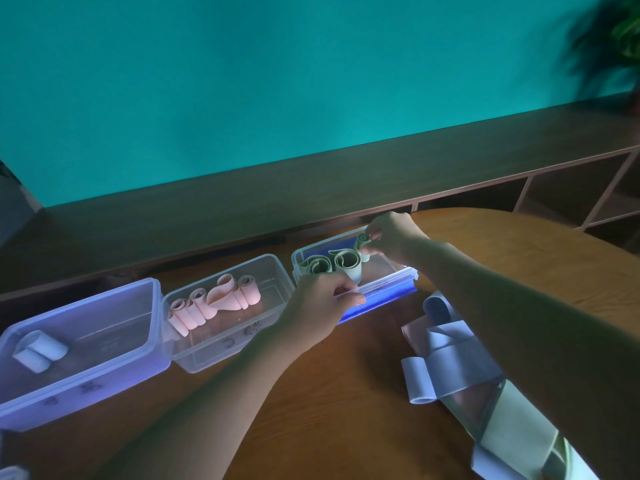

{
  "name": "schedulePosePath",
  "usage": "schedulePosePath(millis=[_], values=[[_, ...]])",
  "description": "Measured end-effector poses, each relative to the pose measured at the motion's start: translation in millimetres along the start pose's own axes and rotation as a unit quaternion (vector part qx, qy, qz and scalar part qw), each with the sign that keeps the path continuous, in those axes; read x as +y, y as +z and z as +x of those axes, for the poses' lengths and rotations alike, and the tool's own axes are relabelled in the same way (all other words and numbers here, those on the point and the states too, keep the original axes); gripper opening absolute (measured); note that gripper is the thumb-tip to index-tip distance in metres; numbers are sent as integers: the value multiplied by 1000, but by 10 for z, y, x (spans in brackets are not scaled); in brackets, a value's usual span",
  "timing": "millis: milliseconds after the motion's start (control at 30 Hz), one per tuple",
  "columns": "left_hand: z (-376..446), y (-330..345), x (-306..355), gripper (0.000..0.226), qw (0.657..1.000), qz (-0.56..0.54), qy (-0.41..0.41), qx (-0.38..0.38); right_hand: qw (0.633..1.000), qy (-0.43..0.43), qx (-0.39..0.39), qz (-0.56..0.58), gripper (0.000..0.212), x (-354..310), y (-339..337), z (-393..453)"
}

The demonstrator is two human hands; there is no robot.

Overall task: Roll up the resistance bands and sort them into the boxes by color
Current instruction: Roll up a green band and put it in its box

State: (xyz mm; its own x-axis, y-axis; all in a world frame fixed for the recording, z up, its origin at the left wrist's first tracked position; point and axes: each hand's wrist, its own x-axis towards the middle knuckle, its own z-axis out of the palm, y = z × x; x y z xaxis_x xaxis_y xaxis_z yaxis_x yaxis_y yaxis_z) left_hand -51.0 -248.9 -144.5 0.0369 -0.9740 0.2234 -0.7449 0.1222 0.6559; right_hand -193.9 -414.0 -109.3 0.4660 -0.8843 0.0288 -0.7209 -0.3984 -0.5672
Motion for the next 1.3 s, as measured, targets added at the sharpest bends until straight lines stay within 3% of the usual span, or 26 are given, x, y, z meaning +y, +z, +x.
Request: schedulePosePath(millis=[467, 600, 667, 733, 800, 967, 1067, 1300], values=[[-26, -12, 43, 21, 1000, 14, 2, -8, 1000, 27, 7, 10, 45, 67, -3, -27], [-47, -28, 76, 29, 1000, 10, -9, 4, 999, 27, 19, 8, 16, 19, -103, -113], [-68, -49, 81, 34, 1000, 17, -4, 16, 1000, 13, 27, 8, 40, 10, -149, -172], [-96, -71, 84, 37, 999, 31, 5, 33, 999, 0, 52, 11, 38, -27, -216, -315], [-130, -89, 99, 37, 997, 46, 9, 55, 996, 0, 80, 26, 12, -34, -264, -458], [-276, -128, 241, 36, 990, 75, 36, 114, 989, -2, 129, 70, 8, -35, -312, -930], [-462, -98, 390, 30, 983, 87, 55, 150, 987, 7, 135, 85, 18, 12, -301, -1261], [-1020, 142, 689, 30, 989, 72, 53, 118, 984, 12, 144, 105, 10, 188, -191, -2142]])
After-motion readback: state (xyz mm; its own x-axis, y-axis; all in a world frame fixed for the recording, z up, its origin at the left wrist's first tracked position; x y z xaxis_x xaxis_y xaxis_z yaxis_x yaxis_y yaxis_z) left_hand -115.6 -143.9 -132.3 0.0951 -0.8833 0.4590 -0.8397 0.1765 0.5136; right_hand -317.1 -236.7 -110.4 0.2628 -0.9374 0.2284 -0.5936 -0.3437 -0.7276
